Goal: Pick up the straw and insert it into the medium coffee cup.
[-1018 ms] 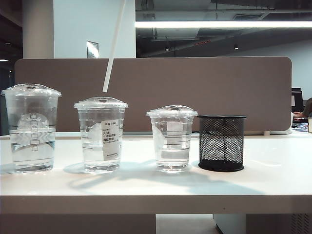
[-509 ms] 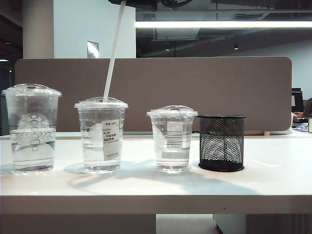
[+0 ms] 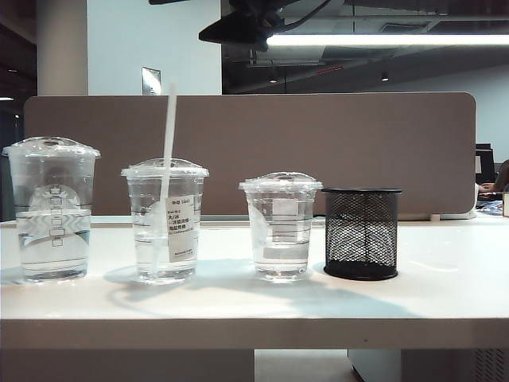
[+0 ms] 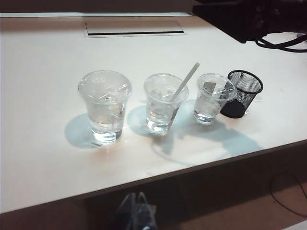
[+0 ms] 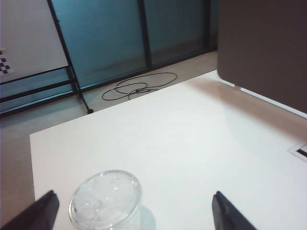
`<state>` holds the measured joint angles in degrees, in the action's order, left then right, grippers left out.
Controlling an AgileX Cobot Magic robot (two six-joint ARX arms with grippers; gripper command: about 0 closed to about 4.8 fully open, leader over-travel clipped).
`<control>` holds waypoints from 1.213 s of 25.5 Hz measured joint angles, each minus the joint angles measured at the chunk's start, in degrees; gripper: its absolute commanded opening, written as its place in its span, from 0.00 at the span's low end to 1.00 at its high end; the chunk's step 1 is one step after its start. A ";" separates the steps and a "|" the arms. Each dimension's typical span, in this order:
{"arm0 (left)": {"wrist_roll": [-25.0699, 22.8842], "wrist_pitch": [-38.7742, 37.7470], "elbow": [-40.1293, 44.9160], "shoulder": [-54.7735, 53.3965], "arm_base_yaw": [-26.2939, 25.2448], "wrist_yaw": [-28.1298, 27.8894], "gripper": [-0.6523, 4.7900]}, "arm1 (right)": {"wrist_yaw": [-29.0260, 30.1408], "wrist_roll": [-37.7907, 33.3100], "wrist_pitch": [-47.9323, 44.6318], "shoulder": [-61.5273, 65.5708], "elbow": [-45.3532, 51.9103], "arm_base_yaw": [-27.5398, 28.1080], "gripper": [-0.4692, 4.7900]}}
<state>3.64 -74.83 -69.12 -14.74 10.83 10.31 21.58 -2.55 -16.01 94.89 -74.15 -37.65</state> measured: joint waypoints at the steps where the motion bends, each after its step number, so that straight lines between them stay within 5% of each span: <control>1: 0.00 -0.02 0.02 -0.02 0.00 -0.02 0.11 | 0.02 0.00 0.11 -0.94 0.04 0.13 0.86; 3: 0.00 -0.02 0.02 0.00 0.00 -0.02 0.11 | -0.66 -0.13 0.63 -3.32 0.11 0.28 0.47; 4: 0.00 -0.02 0.02 0.00 0.00 -0.02 0.11 | -1.27 -0.07 1.07 -5.01 0.13 0.31 0.06; 12: 0.02 -0.02 0.00 0.00 0.00 -0.02 0.11 | -19.82 12.90 12.87 -23.56 0.90 1.66 0.09; 21: 0.00 0.00 0.02 0.00 0.00 -0.02 0.11 | -21.84 14.62 14.36 -39.21 13.31 4.96 0.09; 31: 0.00 0.00 0.00 0.00 -0.02 -0.02 0.11 | -30.60 12.87 15.15 -65.94 43.34 9.90 0.09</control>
<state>3.64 -74.83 -69.12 -14.74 10.81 10.28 -9.02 10.33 -0.86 28.95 -30.81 -27.75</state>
